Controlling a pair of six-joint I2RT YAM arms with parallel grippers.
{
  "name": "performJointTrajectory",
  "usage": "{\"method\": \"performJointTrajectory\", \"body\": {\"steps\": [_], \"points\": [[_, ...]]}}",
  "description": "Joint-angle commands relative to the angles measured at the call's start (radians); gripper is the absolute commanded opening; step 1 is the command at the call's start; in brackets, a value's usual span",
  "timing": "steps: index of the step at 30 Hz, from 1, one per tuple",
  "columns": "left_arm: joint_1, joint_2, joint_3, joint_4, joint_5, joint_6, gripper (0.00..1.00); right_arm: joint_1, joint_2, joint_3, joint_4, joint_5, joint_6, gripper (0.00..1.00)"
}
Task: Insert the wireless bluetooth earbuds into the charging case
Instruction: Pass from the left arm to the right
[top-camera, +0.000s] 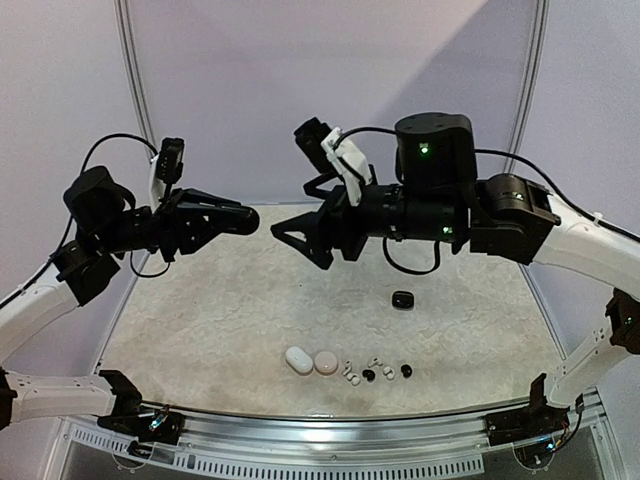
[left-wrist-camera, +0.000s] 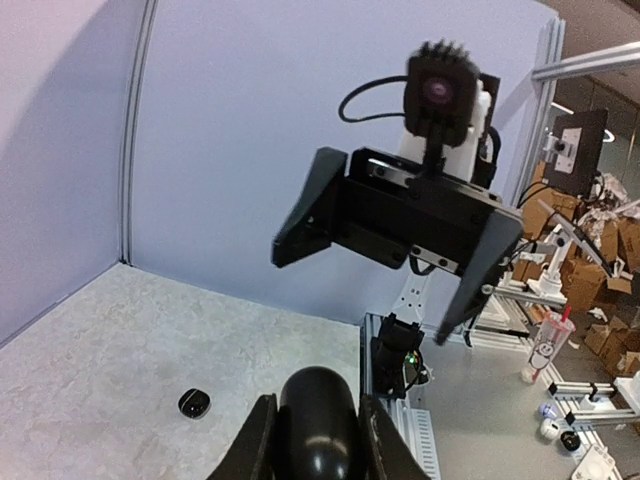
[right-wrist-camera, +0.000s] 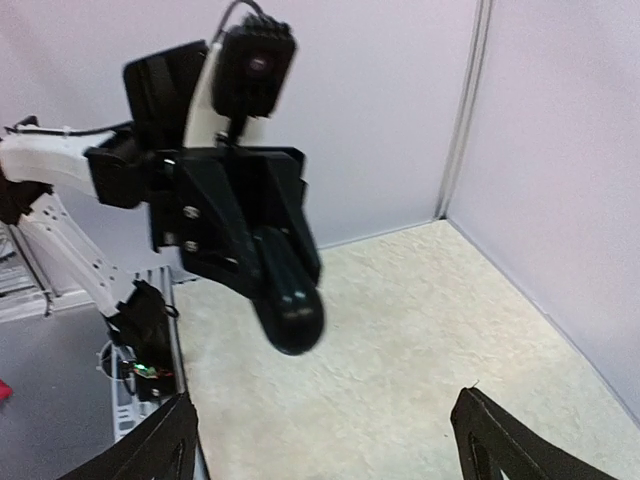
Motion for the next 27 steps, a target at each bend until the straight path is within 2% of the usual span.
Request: {"method": "performJointTrajectory", "body": {"steps": [1, 7, 12, 16, 23, 25, 27], "points": [[-0.023, 0.063, -0.038, 0.271, -0.033, -0.144, 0.0, 0.004, 0.025, -0.008, 0.047, -0.185, 0.116, 0.89], [-0.073, 0.069, -0.058, 0.347, -0.072, -0.174, 0.0, -0.084, 0.102, 0.072, 0.014, -0.332, 0.204, 0.77], [-0.084, 0.078, -0.072, 0.385, -0.08, -0.218, 0.0, -0.107, 0.125, 0.084, 0.055, -0.37, 0.216, 0.69], [-0.086, 0.082, -0.072, 0.376, -0.079, -0.216, 0.0, -0.118, 0.13, 0.083, 0.083, -0.392, 0.221, 0.57], [-0.092, 0.076, -0.072, 0.362, -0.087, -0.225, 0.0, -0.118, 0.167, 0.117, 0.103, -0.454, 0.235, 0.57], [-0.092, 0.071, -0.074, 0.362, -0.091, -0.23, 0.0, -0.118, 0.18, 0.136, 0.093, -0.463, 0.245, 0.52], [-0.093, 0.066, -0.073, 0.348, -0.093, -0.226, 0.0, -0.118, 0.2, 0.169, 0.074, -0.481, 0.252, 0.39]]}}
